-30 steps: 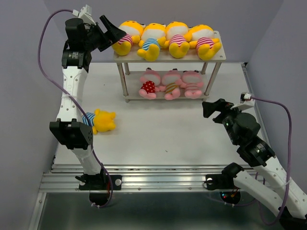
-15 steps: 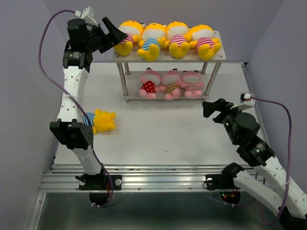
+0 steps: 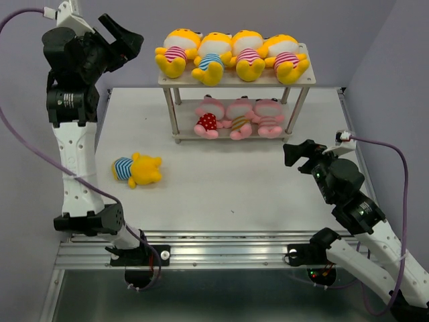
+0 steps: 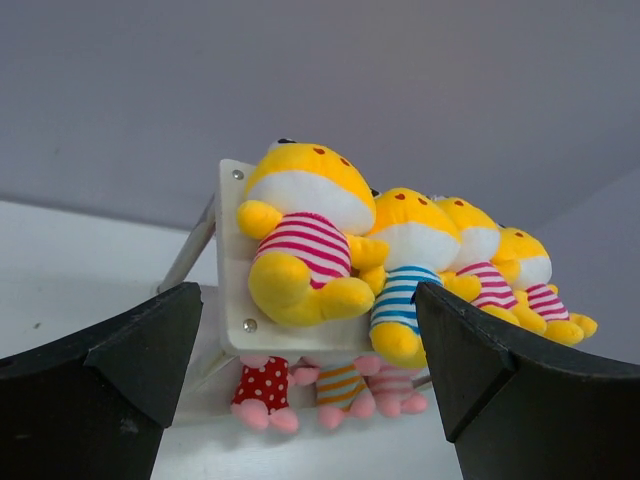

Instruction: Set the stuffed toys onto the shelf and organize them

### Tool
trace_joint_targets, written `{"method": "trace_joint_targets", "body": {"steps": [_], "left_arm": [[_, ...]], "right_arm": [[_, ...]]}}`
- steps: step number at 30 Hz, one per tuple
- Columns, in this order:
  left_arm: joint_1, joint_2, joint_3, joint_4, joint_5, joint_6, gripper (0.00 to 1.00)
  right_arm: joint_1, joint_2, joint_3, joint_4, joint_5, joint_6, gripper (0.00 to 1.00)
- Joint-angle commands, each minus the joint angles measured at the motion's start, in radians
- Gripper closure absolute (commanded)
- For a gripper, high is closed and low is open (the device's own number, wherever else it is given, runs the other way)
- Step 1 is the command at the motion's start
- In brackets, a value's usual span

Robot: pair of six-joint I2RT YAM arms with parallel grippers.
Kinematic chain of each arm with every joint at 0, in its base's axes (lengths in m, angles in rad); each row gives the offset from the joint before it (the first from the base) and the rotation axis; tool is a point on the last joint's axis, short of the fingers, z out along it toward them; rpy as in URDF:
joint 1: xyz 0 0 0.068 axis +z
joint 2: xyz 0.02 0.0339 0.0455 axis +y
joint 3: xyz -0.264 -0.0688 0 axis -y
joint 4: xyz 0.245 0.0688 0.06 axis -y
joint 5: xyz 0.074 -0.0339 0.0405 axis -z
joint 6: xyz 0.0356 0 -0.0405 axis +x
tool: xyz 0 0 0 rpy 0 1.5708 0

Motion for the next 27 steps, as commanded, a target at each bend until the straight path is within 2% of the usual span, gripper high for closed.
{"method": "trace_joint_targets", "body": {"steps": [1, 2, 3, 5, 8, 15, 20, 23, 27], "left_arm": [[-0.004, -0.217, -0.165, -0.015, -0.206, 0.021, 0.01], [-0.004, -0.263, -0.315, 0.002, -0.235, 0.022, 0.01], [-0.004, -0.367, -0.397, 0.055, -0.309, 0.019, 0.01], [-0.002, -0.458, -0.614, 0.08, -0.416, -0.008, 0.01], [-0.002, -0.564, -0.782, 0.028, -0.559, -0.073, 0.01], [0.016, -0.653, -1.075, -0.073, -0.686, -0.234, 0.01], [0.076, -0.697, -1.298, -0.009, -0.645, -0.298, 0.01], [0.096, -0.661, -1.4, 0.03, -0.624, -0.3, 0.01], [0.102, -0.596, -1.488, 0.134, -0.526, -0.273, 0.01]], "right_arm": [[-0.004, -0.011, 0.025, -0.012, -0.024, -0.042, 0.0], [-0.004, -0.016, 0.017, -0.016, -0.028, -0.041, 0.0], [-0.004, -0.02, 0.013, -0.017, -0.033, -0.038, 0.0], [-0.004, -0.024, 0.01, -0.028, -0.041, -0.031, 0.0], [-0.004, -0.014, 0.019, -0.049, -0.07, -0.039, 0.0], [-0.004, 0.01, 0.008, -0.063, -0.062, -0.044, 0.0], [-0.004, 0.033, -0.003, -0.063, -0.055, -0.062, 0.0], [-0.004, 0.035, -0.012, -0.063, -0.055, -0.064, 0.0], [-0.004, 0.024, -0.023, -0.063, -0.05, -0.065, 0.0]]}}
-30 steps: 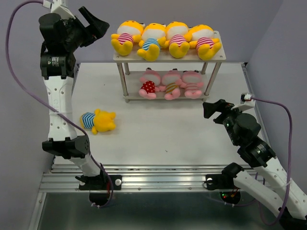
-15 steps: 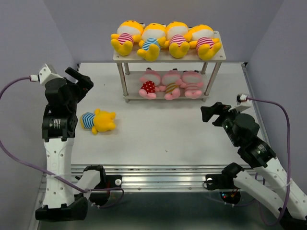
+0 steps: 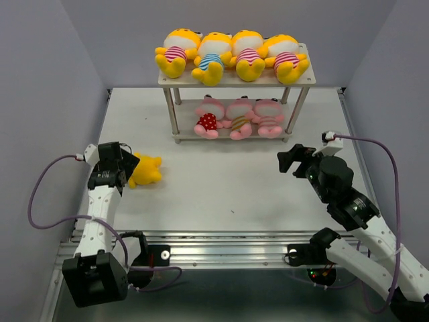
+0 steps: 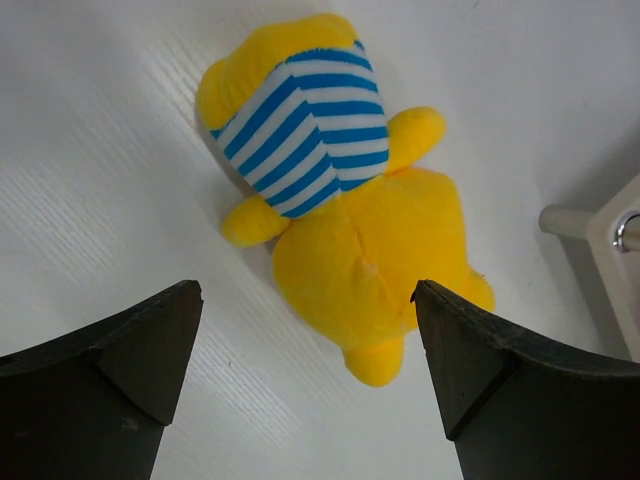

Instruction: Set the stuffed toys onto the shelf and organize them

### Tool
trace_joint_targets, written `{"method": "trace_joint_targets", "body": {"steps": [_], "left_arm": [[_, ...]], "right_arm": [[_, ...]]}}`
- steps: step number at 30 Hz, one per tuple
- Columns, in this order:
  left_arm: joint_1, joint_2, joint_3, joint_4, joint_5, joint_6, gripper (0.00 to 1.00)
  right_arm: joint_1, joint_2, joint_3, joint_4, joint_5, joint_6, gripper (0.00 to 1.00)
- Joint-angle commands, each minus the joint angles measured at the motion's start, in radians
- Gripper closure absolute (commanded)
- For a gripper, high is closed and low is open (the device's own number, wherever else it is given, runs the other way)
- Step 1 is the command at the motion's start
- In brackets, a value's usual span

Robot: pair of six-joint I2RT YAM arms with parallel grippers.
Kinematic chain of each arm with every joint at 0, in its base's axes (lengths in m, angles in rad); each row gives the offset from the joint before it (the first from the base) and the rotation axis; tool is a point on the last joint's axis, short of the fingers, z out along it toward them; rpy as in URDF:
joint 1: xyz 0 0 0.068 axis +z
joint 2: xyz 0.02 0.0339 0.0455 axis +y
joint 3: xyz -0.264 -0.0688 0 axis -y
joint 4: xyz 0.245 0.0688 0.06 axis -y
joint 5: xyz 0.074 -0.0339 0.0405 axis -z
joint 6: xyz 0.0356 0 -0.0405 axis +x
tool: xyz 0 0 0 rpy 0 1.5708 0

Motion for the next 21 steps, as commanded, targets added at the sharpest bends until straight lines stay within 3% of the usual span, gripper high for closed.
{"method": "trace_joint_targets", "body": {"steps": [1, 16, 18, 21], "left_arm": [[0.005, 0.055, -0.061, 0.143, 0.077, 0.003, 0.01], [0.003, 0.193, -0.176, 0.409, 0.276, -0.043, 0.04], [0.002, 0.205, -0.184, 0.418, 0.278, -0.035, 0.07], [-0.004, 0.227, -0.187, 0.43, 0.285, -0.021, 0.25]], "right_arm": [[-0.004, -0.017, -0.011, 0.014, 0.012, -0.017, 0.0], [-0.004, 0.009, -0.016, 0.026, -0.028, -0.016, 0.0], [-0.004, 0.014, -0.013, 0.026, -0.034, -0.017, 0.0], [-0.004, 0.018, -0.017, 0.035, -0.046, -0.016, 0.0]]}}
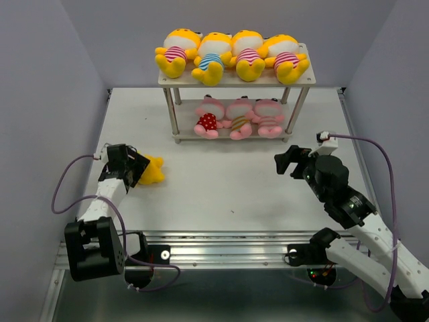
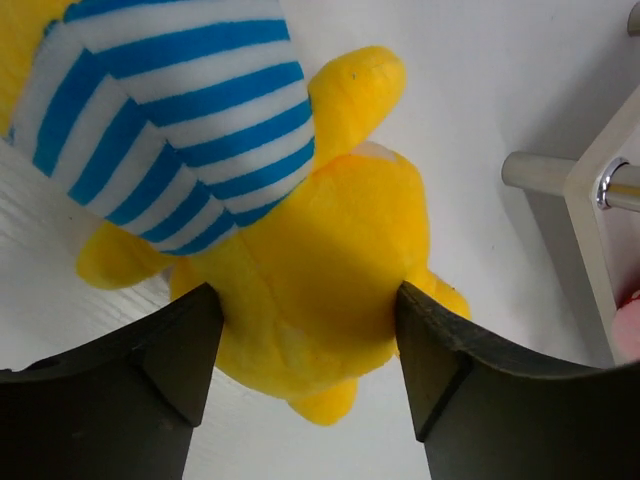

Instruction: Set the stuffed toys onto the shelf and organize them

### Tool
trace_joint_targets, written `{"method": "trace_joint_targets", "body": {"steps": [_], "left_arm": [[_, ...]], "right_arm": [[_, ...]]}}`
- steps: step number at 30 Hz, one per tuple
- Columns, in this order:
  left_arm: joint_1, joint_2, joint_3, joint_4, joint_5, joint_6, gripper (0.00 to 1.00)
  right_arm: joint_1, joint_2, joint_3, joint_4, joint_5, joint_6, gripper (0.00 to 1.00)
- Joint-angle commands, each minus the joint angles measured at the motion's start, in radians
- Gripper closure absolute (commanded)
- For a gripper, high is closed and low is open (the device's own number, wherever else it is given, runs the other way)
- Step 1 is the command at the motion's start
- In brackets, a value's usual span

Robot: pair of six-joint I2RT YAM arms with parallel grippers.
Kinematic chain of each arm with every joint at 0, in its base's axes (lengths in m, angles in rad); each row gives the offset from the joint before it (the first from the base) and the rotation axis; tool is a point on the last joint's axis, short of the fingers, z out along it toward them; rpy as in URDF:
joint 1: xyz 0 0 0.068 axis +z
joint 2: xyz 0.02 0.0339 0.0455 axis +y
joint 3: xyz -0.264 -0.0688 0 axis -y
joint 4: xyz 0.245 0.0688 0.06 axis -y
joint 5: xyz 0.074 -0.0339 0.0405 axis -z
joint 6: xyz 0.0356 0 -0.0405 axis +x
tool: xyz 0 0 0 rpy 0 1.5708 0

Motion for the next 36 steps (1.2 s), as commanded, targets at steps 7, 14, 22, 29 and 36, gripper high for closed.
{"method": "trace_joint_targets", "body": {"steps": [7, 14, 22, 29, 36], "left_arm": [[-0.01, -0.01, -0.012, 0.052, 0.099, 0.053, 1.0], [-0.12, -0.16, -0.023, 0.058, 0.433, 0.122, 1.0], [-0.447, -0.27, 0.036, 0.092, 0.783, 0.12, 1.0], [-0.534, -0.266, 0.069, -0.061, 0.846, 0.022, 1.0], [-0.565, -0.24, 0.14, -0.201, 0.8, 0.017, 1.0]], "right_arm": [[-0.004, 0.011, -0.009, 0.078, -0.156, -0.083, 0.0], [-0.004, 0.038, -0.089, 0.32, -0.653, -0.235, 0.0], [0.01, 0.16, -0.061, 0.345, -1.07, -0.565, 0.0], [0.099, 0.187, 0.023, 0.173, -1.1, -1.034, 0.0], [0.253, 0.425, 0.196, -0.074, -1.126, -1.364, 0.0]]}}
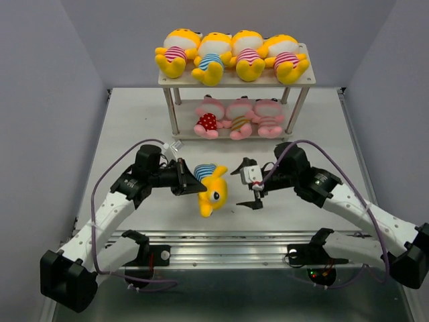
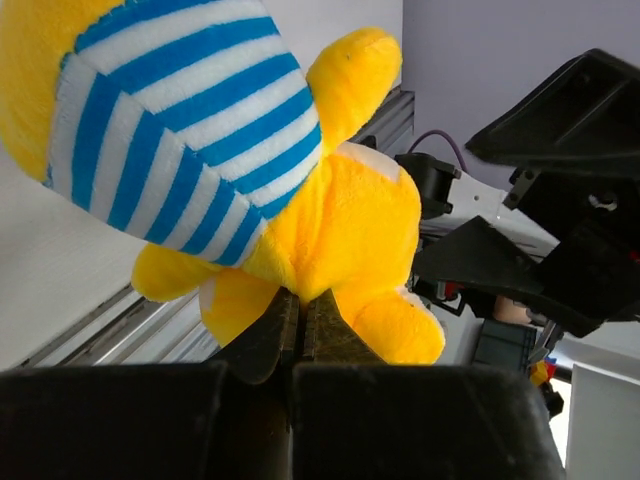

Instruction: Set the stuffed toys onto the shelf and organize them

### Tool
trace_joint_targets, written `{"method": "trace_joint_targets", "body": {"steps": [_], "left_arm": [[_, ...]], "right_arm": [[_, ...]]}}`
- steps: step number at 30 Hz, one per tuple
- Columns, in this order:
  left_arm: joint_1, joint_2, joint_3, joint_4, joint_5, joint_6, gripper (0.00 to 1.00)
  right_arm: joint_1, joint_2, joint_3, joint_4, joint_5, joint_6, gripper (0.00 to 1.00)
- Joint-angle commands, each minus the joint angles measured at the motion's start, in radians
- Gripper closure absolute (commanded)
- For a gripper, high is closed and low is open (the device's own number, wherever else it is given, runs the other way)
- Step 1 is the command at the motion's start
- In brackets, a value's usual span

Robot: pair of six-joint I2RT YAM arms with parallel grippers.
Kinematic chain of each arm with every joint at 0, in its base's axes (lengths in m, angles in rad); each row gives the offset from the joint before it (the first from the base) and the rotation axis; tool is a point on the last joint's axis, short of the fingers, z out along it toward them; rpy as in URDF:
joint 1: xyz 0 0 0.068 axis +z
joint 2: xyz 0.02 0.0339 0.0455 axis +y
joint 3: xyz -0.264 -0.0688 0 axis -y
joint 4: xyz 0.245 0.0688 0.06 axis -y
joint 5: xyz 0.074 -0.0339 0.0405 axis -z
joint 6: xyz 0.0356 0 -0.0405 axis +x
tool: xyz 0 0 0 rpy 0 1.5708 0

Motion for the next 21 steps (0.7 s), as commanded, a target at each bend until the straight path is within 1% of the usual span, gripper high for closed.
{"method": "trace_joint_targets", "body": {"steps": [1, 3, 4, 6, 8, 9, 10, 11, 12, 14, 15, 17, 18, 19, 20, 21], "left_arm": [[-0.028, 0.029, 0.066, -0.055, 0.027, -0.009, 1.0], [-0.041, 0.054, 0.075, -0.071, 0.024, 0.01, 1.0], [-0.041, 0.054, 0.078, -0.071, 0.024, 0.014, 1.0], [-0.049, 0.06, 0.08, -0.068, 0.025, 0.014, 1.0], [-0.058, 0.054, 0.083, -0.064, 0.025, 0.011, 1.0], [-0.06, 0.053, 0.083, -0.061, 0.03, 0.012, 1.0], [-0.06, 0.043, 0.083, -0.059, 0.033, 0.015, 1.0], [-0.06, 0.04, 0.083, -0.059, 0.031, 0.014, 1.0], [-0.06, 0.033, 0.083, -0.056, 0.033, 0.012, 1.0], [-0.063, 0.017, 0.083, -0.042, 0.039, 0.003, 1.0], [-0.061, 0.011, 0.085, -0.035, 0.044, 0.0, 1.0], [-0.064, 0.005, 0.089, -0.033, 0.045, 0.001, 1.0], [-0.068, 0.004, 0.094, -0.033, 0.045, 0.001, 1.0], [-0.068, 0.002, 0.095, -0.033, 0.045, 0.004, 1.0], [-0.069, 0.0, 0.095, -0.032, 0.044, 0.006, 1.0], [-0.069, 0.0, 0.094, -0.03, 0.036, 0.006, 1.0]], "right_arm": [[0.112, 0.116, 0.096, -0.142, 0.0, -0.273, 0.0], [0.181, 0.182, 0.143, -0.163, 0.057, -0.302, 0.0], [0.195, 0.199, 0.153, -0.166, 0.068, -0.31, 0.0], [0.205, 0.228, 0.162, -0.137, 0.077, -0.305, 0.0], [0.205, 0.23, 0.148, -0.046, 0.079, -0.267, 0.0], [0.205, 0.229, 0.124, -0.012, 0.095, -0.246, 0.06], [0.205, 0.227, 0.115, 0.039, 0.105, -0.215, 0.14], [0.205, 0.226, 0.105, 0.065, 0.117, -0.195, 0.26], [0.205, 0.222, 0.098, 0.088, 0.131, -0.175, 0.54], [0.205, 0.219, 0.079, 0.131, 0.145, -0.135, 0.72], [0.205, 0.219, 0.076, 0.136, 0.132, -0.132, 0.75], [0.205, 0.227, 0.068, 0.136, 0.12, -0.129, 0.75], [0.205, 0.232, 0.07, 0.136, 0.109, -0.123, 0.77], [0.205, 0.236, 0.073, 0.134, 0.105, -0.117, 0.81], [0.205, 0.245, 0.079, 0.127, 0.103, -0.115, 0.93], [0.205, 0.247, 0.079, 0.13, 0.1, -0.107, 0.99]]}}
